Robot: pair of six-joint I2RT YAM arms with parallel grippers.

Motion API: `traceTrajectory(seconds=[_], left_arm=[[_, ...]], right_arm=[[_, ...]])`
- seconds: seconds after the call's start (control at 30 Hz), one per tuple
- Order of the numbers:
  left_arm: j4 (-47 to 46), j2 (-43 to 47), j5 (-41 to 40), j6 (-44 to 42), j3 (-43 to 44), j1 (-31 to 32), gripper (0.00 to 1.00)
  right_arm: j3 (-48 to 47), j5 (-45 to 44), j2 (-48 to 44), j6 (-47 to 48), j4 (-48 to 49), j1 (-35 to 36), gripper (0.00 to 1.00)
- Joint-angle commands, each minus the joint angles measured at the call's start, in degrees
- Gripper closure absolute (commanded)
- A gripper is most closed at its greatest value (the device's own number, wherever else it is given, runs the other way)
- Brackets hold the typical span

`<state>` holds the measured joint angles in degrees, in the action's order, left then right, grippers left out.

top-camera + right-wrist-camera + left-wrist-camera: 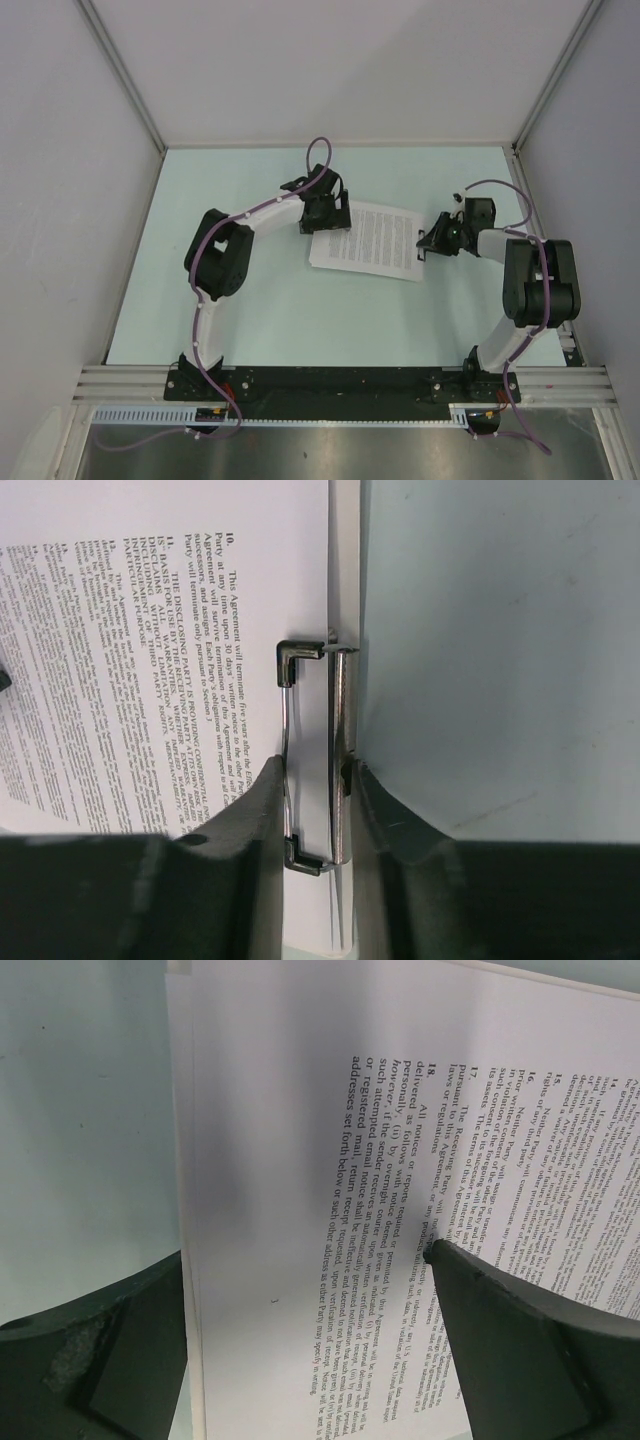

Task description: Put the files into the folder

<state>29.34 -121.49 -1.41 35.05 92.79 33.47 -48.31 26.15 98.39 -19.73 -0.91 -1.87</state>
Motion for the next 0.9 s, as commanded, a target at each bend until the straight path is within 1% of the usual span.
traceTrajectory(seconds=[0.0,0.03,0.07,0.13,0.17,0.23,0.27,0.3,0.33,0.37,0.47,0.5,0.57,0.6,0.63,0.67,0.73,0.77,0.83,0.87], left_arm=[[-1.3,1.0,1.0,1.0,0.6,0.5,0.01],[-2.0,1.3,2.7,0.5,0.4,0.5,0.0],[-2.5,1.5,3.5,-0.1,0.1,0.4,0.0],[-3.2,3.2,3.6,-1.2,-1.2,0.0,0.01],[-3.8,4.1,3.0,-1.5,-2.0,-0.3,0.0],[-4.2,6.0,2.4,-2.9,-4.5,-1.7,0.0],[-2.3,7.2,1.8,-3.5,-4.7,-2.3,0.0],[-0.1,7.6,1.6,-4.0,-3.4,-3.4,0.0],[1.8,8.2,-2.9,-5.6,-2.6,-4.0,0.0],[3.3,8.8,-4.3,-6.6,-2.4,-4.6,0.0],[6.2,13.1,-5.1,-9.9,-3.8,-7.7,0.0],[8.2,15.5,-5.5,-10.3,-4.6,-9.1,0.0],[8.2,19.3,-7.0,-12.0,-6.6,-9.9,0.01],[6.7,24.3,-6.5,-13.0,-9.2,-10.2,0.0],[6.0,26.5,-5.4,-15.2,-10.6,-10.2,0.01],[5.6,28.6,-1.1,-16.4,-12.6,-10.2,0.0],[3.9,34.9,3.4,-18.1,-14.6,-10.2,0.0],[2.7,36.9,7.3,-17.9,-17.3,-10.2,0.0],[0.2,40.8,11.1,-15.8,-19.7,-10.2,0.0],[0.1,41.6,14.8,-15.0,-21.5,-10.1,0.01]], right_arm=[[-1.9,-4.8,-0.5,0.2,-4.2,3.3,0.68],[-2.2,-7.1,-0.4,0.0,-5.0,4.8,0.61],[-2.6,-7.9,-0.2,0.1,-5.2,5.5,0.48],[-3.4,-8.8,0.6,0.2,-6.2,6.5,0.36],[-4.7,-8.8,0.9,0.3,-6.8,7.2,0.26],[-5.8,-10.9,1.5,0.6,-8.1,7.7,0.19],[-6.1,-11.2,1.4,0.8,-8.2,7.8,0.15],[-6.8,-12.2,1.2,1.2,-8.3,8.1,0.14],[-7.1,-13.3,0.2,1.5,-9.4,8.3,0.12],[-7.8,-14.7,-0.4,1.8,-10.1,8.5,0.11],[-10.3,-19.1,-2.8,3.1,-14.3,8.5,0.08],[-11.2,-21.8,-3.4,3.5,-15.9,8.7,0.08],[-14.1,-25.5,-5.7,4.4,-20.6,9.2,0.07],[-15.0,-28.8,-6.8,4.8,-21.9,9.4,0.08],[-15.9,-29.9,-7.9,5.2,-23.8,10.0,0.07],[-16.5,-31.8,-9.9,5.7,-25.0,10.6,0.07],[-17.4,-33.4,-11.9,6.5,-27.6,12.8,0.07],[-17.9,-33.1,-12.7,6.4,-28.4,13.3,0.08],[-18.0,-31.2,-13.8,4.2,-31.5,13.6,0.09],[-17.8,-28.5,-13.7,2.7,-33.1,13.6,0.12]])
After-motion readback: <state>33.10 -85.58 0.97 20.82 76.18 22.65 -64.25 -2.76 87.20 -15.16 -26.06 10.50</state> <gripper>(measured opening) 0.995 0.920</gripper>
